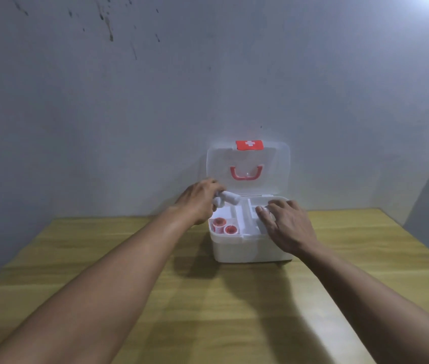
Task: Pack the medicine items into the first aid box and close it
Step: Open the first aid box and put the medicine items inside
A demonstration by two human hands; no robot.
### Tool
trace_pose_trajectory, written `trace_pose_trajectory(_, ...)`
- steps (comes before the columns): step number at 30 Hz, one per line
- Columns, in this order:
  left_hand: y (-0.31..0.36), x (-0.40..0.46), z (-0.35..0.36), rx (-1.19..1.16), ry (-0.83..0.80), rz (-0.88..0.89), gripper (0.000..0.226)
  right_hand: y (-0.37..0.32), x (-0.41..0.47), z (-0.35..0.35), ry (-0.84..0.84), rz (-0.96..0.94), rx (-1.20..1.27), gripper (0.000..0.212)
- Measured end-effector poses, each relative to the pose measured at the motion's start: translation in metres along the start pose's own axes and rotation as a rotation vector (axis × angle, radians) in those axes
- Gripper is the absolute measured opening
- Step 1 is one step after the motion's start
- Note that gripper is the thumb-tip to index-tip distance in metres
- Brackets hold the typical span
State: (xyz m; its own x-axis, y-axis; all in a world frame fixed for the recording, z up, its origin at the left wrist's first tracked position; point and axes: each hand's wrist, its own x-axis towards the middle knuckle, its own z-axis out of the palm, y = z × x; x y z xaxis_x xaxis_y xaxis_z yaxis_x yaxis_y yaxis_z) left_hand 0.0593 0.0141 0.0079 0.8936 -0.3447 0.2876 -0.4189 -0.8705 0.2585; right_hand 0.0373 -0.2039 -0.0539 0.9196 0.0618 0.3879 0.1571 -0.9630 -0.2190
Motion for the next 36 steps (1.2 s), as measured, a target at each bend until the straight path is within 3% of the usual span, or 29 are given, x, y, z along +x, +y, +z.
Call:
trace_pose_trajectory(4,0.013,0.016,0.014,-0.051,-0.018,-0.002,0.047,-0.001,0.0,-0.002,0.024,-0.009,0.006,0.085)
trace_pose_trajectory(10,0.011,0.018,0.023,-0.203,-0.09,-0.073,0.063,0.003,0.002,0.001,0.042,-0.012,0.004,0.082)
trace_pose_trajectory(14,0.014,0.015,0.026,-0.34,-0.091,-0.075,0.058,0.003,0.002,0.003,0.057,-0.005,0.002,0.077)
trace_pose_trajectory(18,0.025,0.01,0.033,-0.451,-0.197,-0.083,0.068,0.003,0.003,0.004,0.061,-0.004,0.007,0.076)
trace_pose_trajectory(24,0.028,0.006,0.05,-0.105,-0.36,0.065,0.07,0.001,0.002,0.002,0.081,-0.016,-0.008,0.085)
trace_pose_trajectory(28,0.028,0.005,0.057,0.084,-0.371,0.124,0.061,0.001,0.006,0.001,0.081,0.037,0.134,0.073)
trace_pose_trajectory(31,0.027,0.004,0.058,0.074,-0.359,0.12,0.061,-0.003,0.023,-0.017,0.214,0.083,0.189,0.06)
trace_pose_trajectory(34,0.025,0.004,0.058,0.131,-0.362,0.131,0.061,-0.011,0.058,-0.044,0.286,0.039,0.206,0.036)
trace_pose_trajectory(36,0.026,0.003,0.056,0.146,-0.381,0.13,0.059,-0.021,0.084,-0.061,0.275,-0.053,0.178,0.038)
